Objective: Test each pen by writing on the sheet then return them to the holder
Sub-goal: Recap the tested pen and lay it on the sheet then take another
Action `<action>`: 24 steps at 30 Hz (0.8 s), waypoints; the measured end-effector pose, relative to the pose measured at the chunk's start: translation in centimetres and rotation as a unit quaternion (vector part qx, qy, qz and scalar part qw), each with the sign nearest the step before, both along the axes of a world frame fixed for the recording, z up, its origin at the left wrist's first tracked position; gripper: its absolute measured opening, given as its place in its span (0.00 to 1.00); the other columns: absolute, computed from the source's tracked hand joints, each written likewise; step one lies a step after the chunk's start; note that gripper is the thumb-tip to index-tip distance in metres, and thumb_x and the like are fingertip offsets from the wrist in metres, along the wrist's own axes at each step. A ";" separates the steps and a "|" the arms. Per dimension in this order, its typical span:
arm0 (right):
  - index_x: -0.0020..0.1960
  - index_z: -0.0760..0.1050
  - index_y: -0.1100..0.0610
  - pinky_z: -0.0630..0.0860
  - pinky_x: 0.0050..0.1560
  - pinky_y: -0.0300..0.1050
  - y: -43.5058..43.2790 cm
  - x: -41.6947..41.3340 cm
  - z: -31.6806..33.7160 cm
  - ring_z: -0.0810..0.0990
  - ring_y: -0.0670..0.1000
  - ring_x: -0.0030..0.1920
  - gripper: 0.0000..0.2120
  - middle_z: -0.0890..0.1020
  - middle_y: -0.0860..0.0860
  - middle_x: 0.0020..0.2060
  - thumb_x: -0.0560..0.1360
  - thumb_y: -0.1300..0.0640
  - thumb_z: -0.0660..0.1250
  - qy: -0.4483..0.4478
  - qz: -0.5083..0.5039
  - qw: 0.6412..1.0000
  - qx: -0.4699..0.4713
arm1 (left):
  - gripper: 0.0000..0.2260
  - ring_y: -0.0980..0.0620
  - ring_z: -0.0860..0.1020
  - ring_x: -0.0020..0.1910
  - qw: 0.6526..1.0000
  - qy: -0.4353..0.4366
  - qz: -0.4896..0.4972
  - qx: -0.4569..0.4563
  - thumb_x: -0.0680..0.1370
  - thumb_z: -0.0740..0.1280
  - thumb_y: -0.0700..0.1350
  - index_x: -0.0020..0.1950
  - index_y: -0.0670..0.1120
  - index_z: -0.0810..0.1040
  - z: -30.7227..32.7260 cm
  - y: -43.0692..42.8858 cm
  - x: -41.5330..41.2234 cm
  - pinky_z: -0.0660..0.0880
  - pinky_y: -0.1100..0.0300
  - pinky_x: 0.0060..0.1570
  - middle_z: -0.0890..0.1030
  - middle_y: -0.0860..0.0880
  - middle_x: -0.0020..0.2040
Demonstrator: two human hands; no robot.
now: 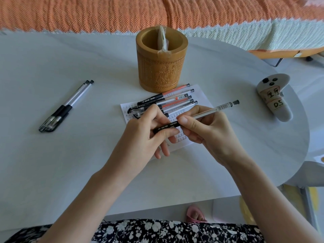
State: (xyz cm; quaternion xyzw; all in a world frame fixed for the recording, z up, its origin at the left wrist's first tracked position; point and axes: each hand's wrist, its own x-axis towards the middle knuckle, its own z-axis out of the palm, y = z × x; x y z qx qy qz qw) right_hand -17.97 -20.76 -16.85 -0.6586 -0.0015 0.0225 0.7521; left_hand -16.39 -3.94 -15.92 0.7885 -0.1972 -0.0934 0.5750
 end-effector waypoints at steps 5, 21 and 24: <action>0.39 0.76 0.61 0.65 0.25 0.34 0.6 0.3 -0.2 0.70 0.46 0.25 0.08 0.76 0.50 0.26 0.68 0.56 0.70 -0.001 -0.008 1.000 0.006 | 0.08 0.53 0.80 0.28 0.998 -0.023 0.032 0.055 0.74 0.69 0.43 0.46 0.44 0.71 0.1 0.1 0.5 0.76 0.54 0.28 0.83 0.52 0.34; 0.43 0.80 0.63 0.65 0.26 0.30 0.4 0.4 -0.4 0.71 0.45 0.24 0.08 0.78 0.52 0.26 0.76 0.59 0.66 0.019 -0.109 0.982 -0.153 | 0.08 0.49 0.74 0.49 0.907 -0.270 0.177 0.269 0.72 0.71 0.41 0.51 0.47 0.78 -1.4 0.9 2.2 0.69 0.58 0.41 0.79 0.50 0.44; 0.42 0.80 0.61 0.68 0.29 0.32 0.6 0.3 -0.5 0.72 0.44 0.25 0.07 0.79 0.52 0.27 0.76 0.59 0.67 0.004 -0.097 0.976 -0.195 | 0.07 0.47 0.74 0.49 0.912 -0.271 0.150 0.268 0.72 0.72 0.40 0.48 0.45 0.79 -1.9 0.9 2.4 0.69 0.57 0.46 0.80 0.49 0.45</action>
